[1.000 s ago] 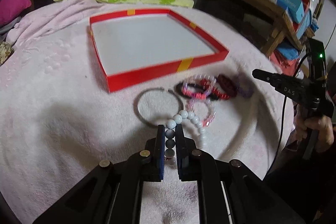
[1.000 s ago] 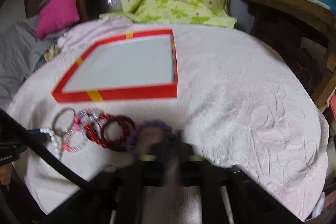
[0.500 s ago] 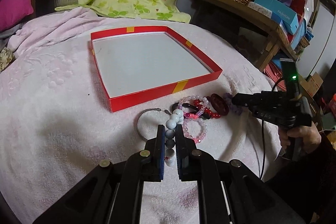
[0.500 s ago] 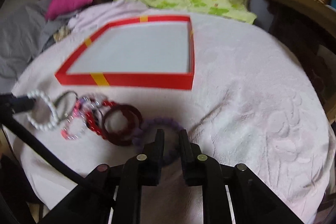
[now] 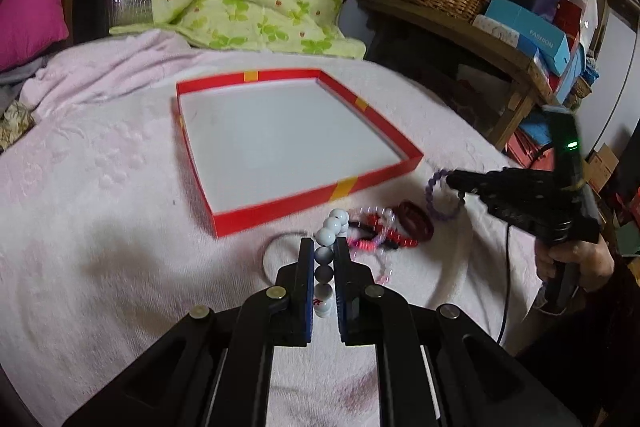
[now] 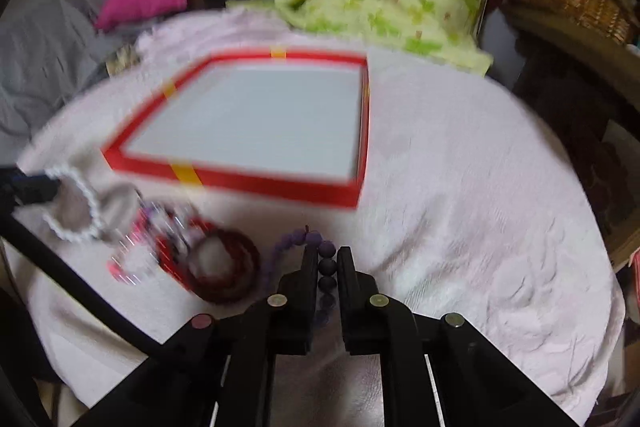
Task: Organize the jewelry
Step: 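Carry both bracelets into the red box and open both tools to release them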
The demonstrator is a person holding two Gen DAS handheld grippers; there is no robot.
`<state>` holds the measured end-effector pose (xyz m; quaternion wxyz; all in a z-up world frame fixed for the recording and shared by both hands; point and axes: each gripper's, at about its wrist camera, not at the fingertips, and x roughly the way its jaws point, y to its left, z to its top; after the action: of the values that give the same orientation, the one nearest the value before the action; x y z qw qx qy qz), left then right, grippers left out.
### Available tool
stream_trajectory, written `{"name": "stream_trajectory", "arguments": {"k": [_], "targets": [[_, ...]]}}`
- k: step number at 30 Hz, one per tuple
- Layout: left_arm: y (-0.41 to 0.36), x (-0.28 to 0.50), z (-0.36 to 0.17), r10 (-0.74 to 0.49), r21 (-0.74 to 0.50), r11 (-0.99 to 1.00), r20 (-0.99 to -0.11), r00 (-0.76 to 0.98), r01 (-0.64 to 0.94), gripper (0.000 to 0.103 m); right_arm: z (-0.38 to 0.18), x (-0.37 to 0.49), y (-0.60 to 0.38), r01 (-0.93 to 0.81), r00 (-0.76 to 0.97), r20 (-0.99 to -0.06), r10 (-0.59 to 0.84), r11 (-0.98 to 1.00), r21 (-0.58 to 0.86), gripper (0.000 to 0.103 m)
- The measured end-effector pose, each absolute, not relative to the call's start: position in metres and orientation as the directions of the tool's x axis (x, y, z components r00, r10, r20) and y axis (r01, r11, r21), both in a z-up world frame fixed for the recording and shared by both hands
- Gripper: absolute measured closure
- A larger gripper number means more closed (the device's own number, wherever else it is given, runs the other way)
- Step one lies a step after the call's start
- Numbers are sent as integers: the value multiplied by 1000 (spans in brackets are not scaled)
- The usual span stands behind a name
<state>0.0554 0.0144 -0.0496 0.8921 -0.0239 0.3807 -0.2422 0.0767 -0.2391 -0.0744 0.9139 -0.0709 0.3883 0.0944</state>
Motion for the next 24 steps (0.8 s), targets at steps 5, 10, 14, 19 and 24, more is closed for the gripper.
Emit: {"name": "stream_trajectory", "arguments": {"k": [5, 10, 14, 19, 24], "targets": [[9, 72, -20, -426, -189, 894, -639, 640, 405, 93, -24, 72, -242, -201, 801, -563, 205, 977, 71, 93], [-2, 115, -11, -383, -158, 916, -625, 681, 369, 93, -20, 106, -227, -202, 803, -537, 260, 965, 165, 93], [-5, 149, -46, -284, -119, 952, -693, 663, 283, 93, -43, 142, -219, -179, 760, -599, 252, 967, 181, 93], [-13, 160, -62, -185, -28, 970, -726, 662, 240, 91, -71, 165, -223, -151, 696, -673, 251, 967, 204, 92], [-17, 157, -64, -111, 70, 972, -710, 695, 226, 52, -70, 164, -241, -107, 710, -667, 226, 971, 214, 80]]}}
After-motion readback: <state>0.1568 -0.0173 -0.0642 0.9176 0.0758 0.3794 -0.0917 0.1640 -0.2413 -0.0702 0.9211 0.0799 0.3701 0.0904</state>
